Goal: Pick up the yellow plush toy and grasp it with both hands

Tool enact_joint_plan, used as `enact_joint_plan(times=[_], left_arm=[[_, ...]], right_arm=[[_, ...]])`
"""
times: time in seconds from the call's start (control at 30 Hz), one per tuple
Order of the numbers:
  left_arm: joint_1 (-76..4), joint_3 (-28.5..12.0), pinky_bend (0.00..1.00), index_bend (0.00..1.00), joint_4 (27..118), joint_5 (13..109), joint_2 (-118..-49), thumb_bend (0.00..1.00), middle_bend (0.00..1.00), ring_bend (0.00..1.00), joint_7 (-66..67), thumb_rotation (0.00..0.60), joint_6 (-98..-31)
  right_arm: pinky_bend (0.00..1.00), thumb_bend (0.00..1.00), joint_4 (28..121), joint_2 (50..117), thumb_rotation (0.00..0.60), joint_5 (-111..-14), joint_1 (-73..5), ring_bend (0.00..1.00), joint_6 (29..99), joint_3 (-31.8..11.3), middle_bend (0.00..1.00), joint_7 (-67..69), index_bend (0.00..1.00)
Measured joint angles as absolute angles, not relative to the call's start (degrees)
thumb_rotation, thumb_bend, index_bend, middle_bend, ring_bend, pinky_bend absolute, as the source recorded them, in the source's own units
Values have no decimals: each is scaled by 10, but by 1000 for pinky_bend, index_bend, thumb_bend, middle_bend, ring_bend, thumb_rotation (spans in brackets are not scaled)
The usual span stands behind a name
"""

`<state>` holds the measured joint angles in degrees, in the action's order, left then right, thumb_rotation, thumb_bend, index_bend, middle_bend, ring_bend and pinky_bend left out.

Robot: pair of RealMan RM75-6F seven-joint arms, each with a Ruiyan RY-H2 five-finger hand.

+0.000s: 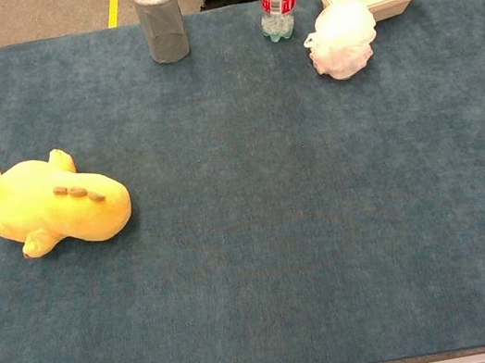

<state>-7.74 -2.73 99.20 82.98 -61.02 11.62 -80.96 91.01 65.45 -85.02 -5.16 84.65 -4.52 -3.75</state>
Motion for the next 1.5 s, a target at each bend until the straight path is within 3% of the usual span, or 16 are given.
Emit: enact_joint_plan(times=[0.37, 0.6, 0.73, 1.0, 1.27, 1.5], left_arm=[[-102, -19, 174, 61, 996, 859, -603, 270, 94, 75, 97, 600, -772], [-157, -4, 174, 35, 997, 895, -583, 270, 82, 64, 74, 600, -680], [-193, 0, 165, 0, 992, 903, -579, 270, 14, 6, 78, 600, -622], [-247, -1, 158, 0, 978, 849, -585, 270, 0, 0, 150, 600, -528], [-264, 5, 155, 0, 963, 827, -596, 270, 0, 0, 147, 600, -499], [-279, 10, 155, 0, 939, 849, -617, 271, 0, 0, 60, 600, -486]], right_arm=[[371, 227, 916, 638, 600, -862, -59, 277, 841, -47, 400, -18, 390], [371, 226, 932, 620, 600, -869, -77, 277, 839, -63, 399, -22, 387], [371, 226, 947, 609, 600, -872, -88, 277, 835, -72, 399, -19, 383], [371, 226, 954, 602, 600, -878, -86, 277, 841, -68, 400, -3, 383], [371, 226, 958, 599, 600, -877, -78, 277, 853, -65, 400, 1, 383], [371, 226, 962, 599, 600, -872, -73, 277, 857, -63, 399, -4, 383]])
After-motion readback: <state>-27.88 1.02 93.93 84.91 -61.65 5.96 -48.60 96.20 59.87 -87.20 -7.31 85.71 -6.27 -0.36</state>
